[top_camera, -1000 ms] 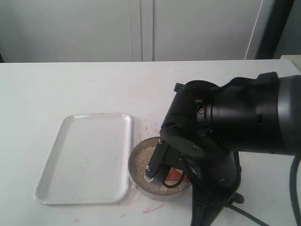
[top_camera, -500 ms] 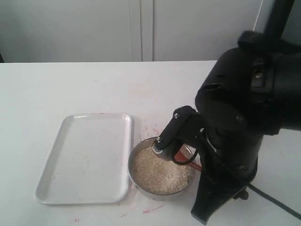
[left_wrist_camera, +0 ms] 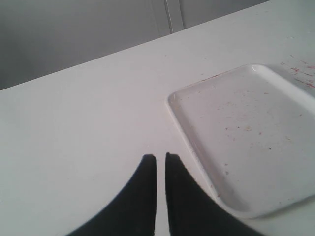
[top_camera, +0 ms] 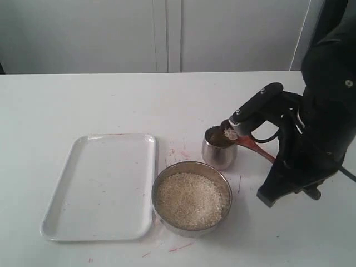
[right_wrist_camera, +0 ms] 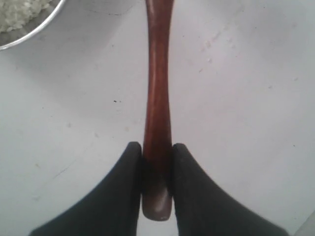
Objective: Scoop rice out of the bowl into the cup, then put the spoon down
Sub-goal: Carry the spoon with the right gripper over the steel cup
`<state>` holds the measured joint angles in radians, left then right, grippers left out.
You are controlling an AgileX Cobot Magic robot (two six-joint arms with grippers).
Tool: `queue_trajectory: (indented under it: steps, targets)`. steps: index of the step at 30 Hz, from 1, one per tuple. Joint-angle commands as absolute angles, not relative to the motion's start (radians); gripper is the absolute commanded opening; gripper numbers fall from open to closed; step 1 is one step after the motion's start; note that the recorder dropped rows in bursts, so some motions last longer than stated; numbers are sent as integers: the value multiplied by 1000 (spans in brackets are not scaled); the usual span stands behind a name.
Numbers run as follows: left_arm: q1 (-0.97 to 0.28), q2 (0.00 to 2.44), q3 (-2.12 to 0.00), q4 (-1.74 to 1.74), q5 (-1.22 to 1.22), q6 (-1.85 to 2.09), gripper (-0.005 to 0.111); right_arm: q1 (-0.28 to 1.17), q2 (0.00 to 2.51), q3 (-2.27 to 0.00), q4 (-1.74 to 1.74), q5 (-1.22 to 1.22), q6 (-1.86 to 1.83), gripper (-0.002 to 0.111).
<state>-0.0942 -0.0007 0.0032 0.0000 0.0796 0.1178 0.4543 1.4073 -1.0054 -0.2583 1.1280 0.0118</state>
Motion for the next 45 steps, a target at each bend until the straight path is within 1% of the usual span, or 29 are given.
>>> queue_trajectory:
  steps: [1, 8, 22, 35, 45]
  targets:
    - [-93, 0, 0, 0, 74, 113, 14, 428, 1460, -1010, -269, 1097, 0, 0]
    - [-93, 0, 0, 0, 74, 113, 14, 428, 1554, -1081, -286, 1046, 0, 0]
    - [-93, 0, 0, 0, 74, 113, 14, 428, 1665, -1156, -466, 1060, 0, 0]
    - [-93, 0, 0, 0, 74, 113, 14, 428, 1680, -1156, -605, 1042, -25, 0]
    - [-93, 0, 0, 0, 74, 113, 14, 428, 1680, -1156, -619, 1042, -112, 0]
